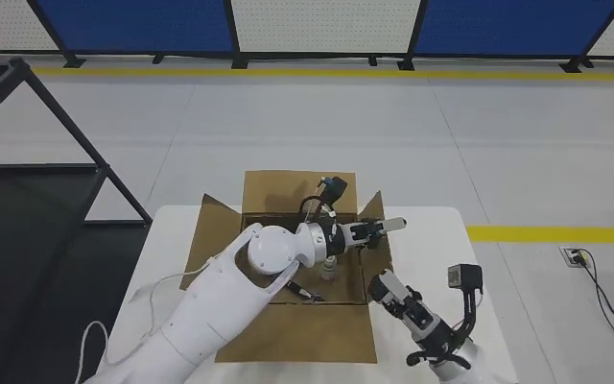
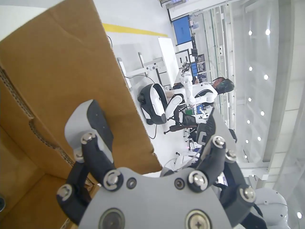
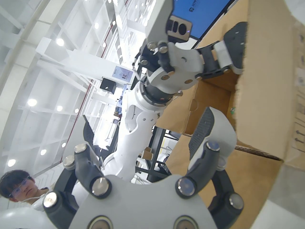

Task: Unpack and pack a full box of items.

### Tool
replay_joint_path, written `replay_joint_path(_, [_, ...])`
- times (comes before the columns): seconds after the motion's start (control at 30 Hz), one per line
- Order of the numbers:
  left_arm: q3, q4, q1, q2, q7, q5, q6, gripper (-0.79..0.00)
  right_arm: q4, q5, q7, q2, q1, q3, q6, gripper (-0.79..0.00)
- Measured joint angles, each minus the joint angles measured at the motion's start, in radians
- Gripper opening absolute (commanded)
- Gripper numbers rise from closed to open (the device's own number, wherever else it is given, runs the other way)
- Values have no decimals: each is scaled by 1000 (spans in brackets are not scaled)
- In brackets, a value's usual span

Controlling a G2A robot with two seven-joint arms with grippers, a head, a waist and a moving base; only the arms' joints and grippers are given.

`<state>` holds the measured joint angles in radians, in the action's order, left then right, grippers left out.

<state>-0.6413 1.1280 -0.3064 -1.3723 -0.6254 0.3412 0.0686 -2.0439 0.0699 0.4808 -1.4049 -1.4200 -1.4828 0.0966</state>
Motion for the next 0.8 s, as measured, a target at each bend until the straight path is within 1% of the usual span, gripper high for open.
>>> replay_joint_path(0.1, [-10, -21, 3, -6, -10, 1, 15, 0, 19, 57, -77, -1, 8, 17, -39, 0])
replay_joint_path(0.17, [-24, -24, -3, -6, -6, -4, 24, 0, 35, 69, -122, -3, 15, 26, -54, 0])
replay_joint_path(0.3, [-60, 1, -31, 2, 9, -24, 36, 0, 65, 58, -168, -3, 30, 28, -60, 0])
replay_joint_path(0.43, [-121, 62, -85, 24, 43, -63, 44, 0, 103, 35, -203, -4, 59, 28, -77, 0])
replay_joint_path(0.5, [-168, 107, -128, 41, 66, -87, 45, 0, 126, 22, -230, -6, 77, 29, -91, 0])
replay_joint_path(0.6, [-257, 188, -212, 71, 114, -117, 41, 0, 150, -19, -258, -8, 96, 32, -91, 0])
replay_joint_path(0.67, [-292, 230, -258, 80, 136, -121, 37, 0, 152, -24, -258, -9, 97, 32, -91, 0])
replay_joint_path(0.8, [-288, 219, -247, 79, 134, -121, 37, 0, 152, -23, -257, -9, 97, 32, -91, 0])
